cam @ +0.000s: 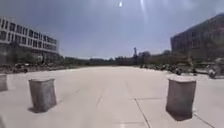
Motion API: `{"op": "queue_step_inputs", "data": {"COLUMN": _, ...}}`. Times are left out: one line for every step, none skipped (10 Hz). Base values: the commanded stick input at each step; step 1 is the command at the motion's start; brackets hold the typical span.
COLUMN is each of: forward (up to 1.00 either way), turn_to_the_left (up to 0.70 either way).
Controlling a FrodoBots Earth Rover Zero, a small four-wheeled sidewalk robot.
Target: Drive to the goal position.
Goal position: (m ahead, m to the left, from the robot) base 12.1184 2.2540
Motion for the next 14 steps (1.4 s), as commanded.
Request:
{"op": "queue_step_inputs", "data": {"forward": 0.85, "turn_to_the_left": -0.02}}
{"op": "queue_step_inputs", "data": {"forward": 0.85, "turn_to_the_left": -0.02}}
{"op": "queue_step_inputs", "data": {"forward": 0.85, "turn_to_the_left": -0.02}}
{"op": "queue_step_inputs", "data": {"forward": 0.85, "turn_to_the_left": -0.02}}
{"op": "queue_step_inputs", "data": {"forward": 0.85, "turn_to_the_left": -0.02}}
{"op": "queue_step_inputs", "data": {"forward": 0.85, "turn_to_the_left": -0.02}}
{"op": "queue_step_inputs", "data": {"forward": 0.85, "turn_to_the_left": -0.02}}
{"op": "queue_step_inputs", "data": {"forward": 0.85, "turn_to_the_left": -0.02}}
{"op": "queue_step_inputs", "data": {"forward": 0.85, "turn_to_the_left": -0.02}}
{"op": "queue_step_inputs", "data": {"forward": 0.85, "turn_to_the_left": -0.02}}
{"op": "queue_step_inputs", "data": {"forward": 0.85, "turn_to_the_left": -0.02}}
{"op": "queue_step_inputs", "data": {"forward": 0.85, "turn_to_the_left": -0.02}}
{"op": "queue_step_inputs", "data": {"forward": 0.85, "turn_to_the_left": -0.02}}
{"op": "queue_step_inputs", "data": {"forward": 0.85, "turn_to_the_left": -0.02}}
